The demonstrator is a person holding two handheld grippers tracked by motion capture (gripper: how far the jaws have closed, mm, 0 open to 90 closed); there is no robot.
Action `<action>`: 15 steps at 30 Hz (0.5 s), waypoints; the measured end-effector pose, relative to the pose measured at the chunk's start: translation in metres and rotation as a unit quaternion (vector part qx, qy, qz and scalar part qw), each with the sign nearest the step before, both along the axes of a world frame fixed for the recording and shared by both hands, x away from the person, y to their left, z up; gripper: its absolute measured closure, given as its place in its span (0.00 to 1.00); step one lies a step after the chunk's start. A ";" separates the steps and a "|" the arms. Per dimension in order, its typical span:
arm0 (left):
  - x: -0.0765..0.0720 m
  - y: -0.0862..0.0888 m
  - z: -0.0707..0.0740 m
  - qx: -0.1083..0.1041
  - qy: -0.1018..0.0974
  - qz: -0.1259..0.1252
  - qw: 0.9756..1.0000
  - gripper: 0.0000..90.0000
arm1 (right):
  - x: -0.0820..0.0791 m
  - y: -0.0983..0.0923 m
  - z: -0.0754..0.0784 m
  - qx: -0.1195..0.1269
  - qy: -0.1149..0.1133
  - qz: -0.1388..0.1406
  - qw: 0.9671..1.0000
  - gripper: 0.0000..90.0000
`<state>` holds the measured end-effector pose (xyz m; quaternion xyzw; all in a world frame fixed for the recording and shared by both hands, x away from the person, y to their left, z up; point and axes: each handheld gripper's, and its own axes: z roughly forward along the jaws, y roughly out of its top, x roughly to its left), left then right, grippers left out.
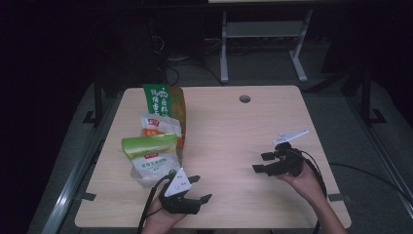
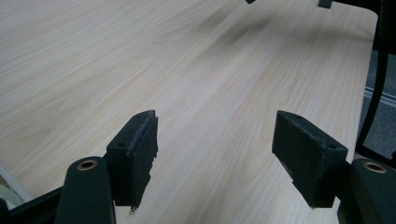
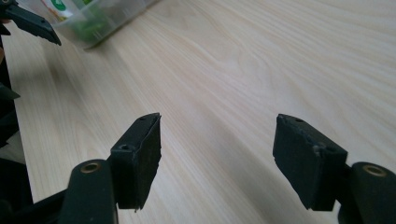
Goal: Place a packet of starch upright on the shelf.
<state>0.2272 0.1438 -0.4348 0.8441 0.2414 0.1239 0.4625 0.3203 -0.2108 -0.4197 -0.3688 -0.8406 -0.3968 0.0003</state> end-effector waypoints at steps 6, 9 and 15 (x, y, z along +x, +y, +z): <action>0.000 0.000 0.000 0.000 0.002 0.000 1.000 0.34 | -0.008 -0.011 -0.006 0.002 0.006 -0.012 1.000 0.34; 0.001 0.000 -0.001 0.001 0.002 0.000 1.000 0.34 | -0.012 -0.015 -0.009 0.003 0.007 -0.019 1.000 0.34; 0.001 0.000 -0.001 0.002 0.006 -0.002 1.000 0.34 | -0.022 -0.020 -0.017 0.012 0.009 -0.025 1.000 0.34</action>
